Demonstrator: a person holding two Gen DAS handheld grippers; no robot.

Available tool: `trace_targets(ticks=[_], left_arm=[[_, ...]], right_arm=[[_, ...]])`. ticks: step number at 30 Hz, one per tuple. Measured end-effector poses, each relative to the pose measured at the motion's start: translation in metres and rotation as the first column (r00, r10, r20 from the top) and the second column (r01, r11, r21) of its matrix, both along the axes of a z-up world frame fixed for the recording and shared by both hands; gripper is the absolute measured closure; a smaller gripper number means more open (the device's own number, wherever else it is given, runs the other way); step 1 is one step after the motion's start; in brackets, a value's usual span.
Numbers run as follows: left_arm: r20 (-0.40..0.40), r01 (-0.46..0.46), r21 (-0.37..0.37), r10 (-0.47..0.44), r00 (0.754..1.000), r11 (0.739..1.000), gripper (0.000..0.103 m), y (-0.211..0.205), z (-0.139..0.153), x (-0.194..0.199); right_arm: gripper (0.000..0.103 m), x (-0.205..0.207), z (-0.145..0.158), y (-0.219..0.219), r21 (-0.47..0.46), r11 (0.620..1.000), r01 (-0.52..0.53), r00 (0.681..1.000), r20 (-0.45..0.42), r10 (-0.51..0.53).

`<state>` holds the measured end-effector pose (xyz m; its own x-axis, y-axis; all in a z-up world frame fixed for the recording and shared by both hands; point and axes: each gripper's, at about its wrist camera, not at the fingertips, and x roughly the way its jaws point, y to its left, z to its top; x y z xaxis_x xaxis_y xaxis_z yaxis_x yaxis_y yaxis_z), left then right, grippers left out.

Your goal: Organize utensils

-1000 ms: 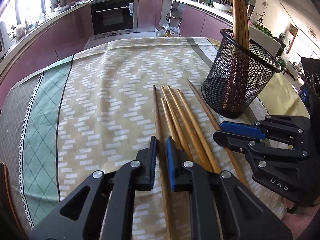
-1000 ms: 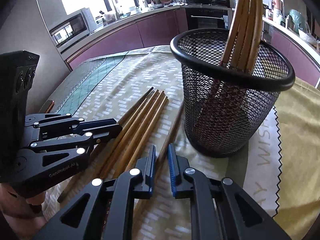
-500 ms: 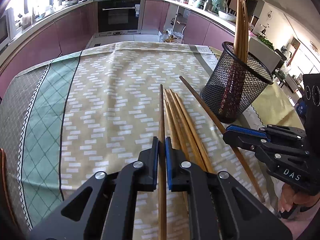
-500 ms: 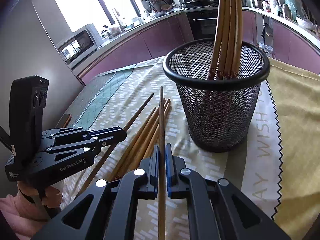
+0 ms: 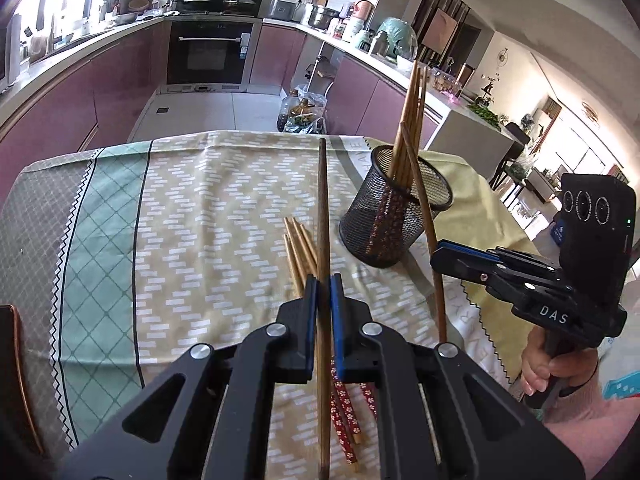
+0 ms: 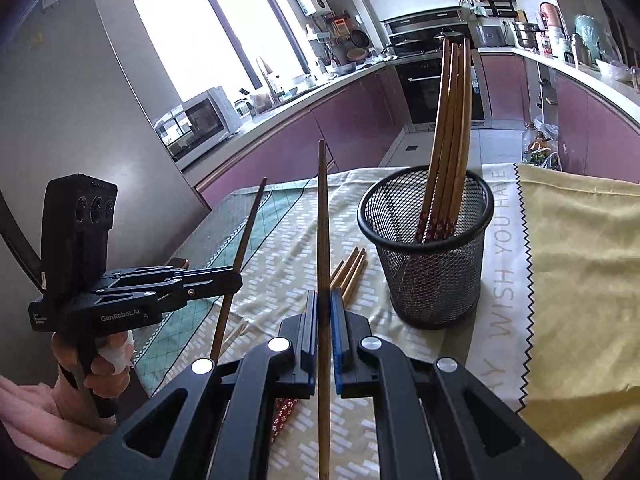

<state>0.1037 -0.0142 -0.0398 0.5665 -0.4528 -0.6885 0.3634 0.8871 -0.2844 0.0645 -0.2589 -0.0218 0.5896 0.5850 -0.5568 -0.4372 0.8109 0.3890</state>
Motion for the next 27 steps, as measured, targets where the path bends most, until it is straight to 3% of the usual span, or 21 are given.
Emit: trace_targets(ticks=[13,27], left_arm=[[0.106,0.067,-0.12,-0.054,0.993,0.991,0.096,0.002,0.055,-0.018],[0.236,0.084,-0.182,-0.039,0.971,0.98,0.096,-0.016,0.108,0.007]], right_arm=[[0.097,-0.005,0.031,-0.028,0.061,0.997,0.039,0.994,0.101,-0.045],[0.098,-0.003,0.086,-0.044,0.042,0.997,0.067,0.965,0.251,-0.075]])
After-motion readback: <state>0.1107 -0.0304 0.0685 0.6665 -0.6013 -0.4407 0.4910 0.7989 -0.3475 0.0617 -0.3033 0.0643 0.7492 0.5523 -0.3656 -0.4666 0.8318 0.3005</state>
